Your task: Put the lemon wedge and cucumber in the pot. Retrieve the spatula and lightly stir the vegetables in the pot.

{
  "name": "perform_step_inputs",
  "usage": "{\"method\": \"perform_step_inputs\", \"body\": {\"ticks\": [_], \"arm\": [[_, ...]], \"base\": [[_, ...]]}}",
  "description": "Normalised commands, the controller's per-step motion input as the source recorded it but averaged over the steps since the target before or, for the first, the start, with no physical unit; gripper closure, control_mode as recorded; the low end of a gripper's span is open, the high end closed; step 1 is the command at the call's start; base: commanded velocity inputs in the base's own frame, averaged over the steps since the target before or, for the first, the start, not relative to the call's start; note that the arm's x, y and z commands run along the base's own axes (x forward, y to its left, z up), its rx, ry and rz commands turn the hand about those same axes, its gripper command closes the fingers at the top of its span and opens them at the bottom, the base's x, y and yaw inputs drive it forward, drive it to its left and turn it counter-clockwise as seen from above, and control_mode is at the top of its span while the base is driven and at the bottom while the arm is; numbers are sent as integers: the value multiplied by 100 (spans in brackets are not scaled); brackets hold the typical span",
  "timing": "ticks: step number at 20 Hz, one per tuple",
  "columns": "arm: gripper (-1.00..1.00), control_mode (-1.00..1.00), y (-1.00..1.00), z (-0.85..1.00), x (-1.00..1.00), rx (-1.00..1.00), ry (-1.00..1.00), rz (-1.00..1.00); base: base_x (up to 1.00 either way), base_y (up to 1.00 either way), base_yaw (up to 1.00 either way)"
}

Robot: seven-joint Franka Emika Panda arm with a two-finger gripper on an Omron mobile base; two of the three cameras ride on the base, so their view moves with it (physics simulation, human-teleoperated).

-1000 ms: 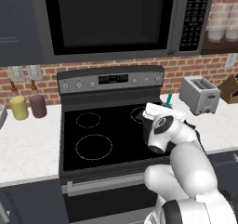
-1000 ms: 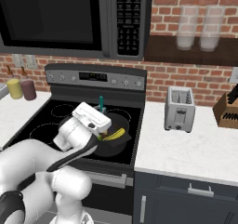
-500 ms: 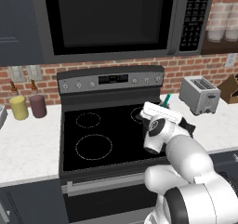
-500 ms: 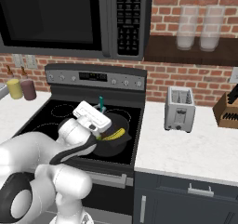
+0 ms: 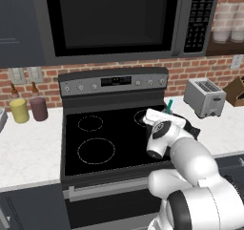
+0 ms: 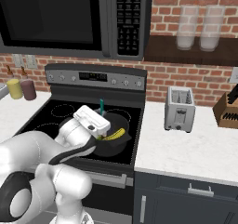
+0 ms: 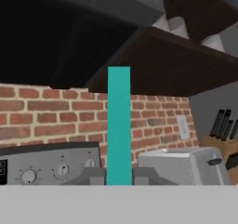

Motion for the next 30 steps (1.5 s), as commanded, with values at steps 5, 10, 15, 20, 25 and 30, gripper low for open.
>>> {"method": "perform_step_inputs", "body": {"ticks": [5,10,15,20,25,30], "arm": [[100,-100,-7,0,-1,-3,46,-7],[100,-100,-17,16,0,-3,41,-7],[100,-100,-8,61,0,-8,38,-10],[100,-100,0,98,0,-16,31,-14],[100,-100,0,100,4,-21,21,-14],[100,-100,0,100,18,-24,16,-11]], "base": [[0,0,0],[0,0,0],[0,0,0],[0,0,0],[0,0,0],[0,0,0]]}}
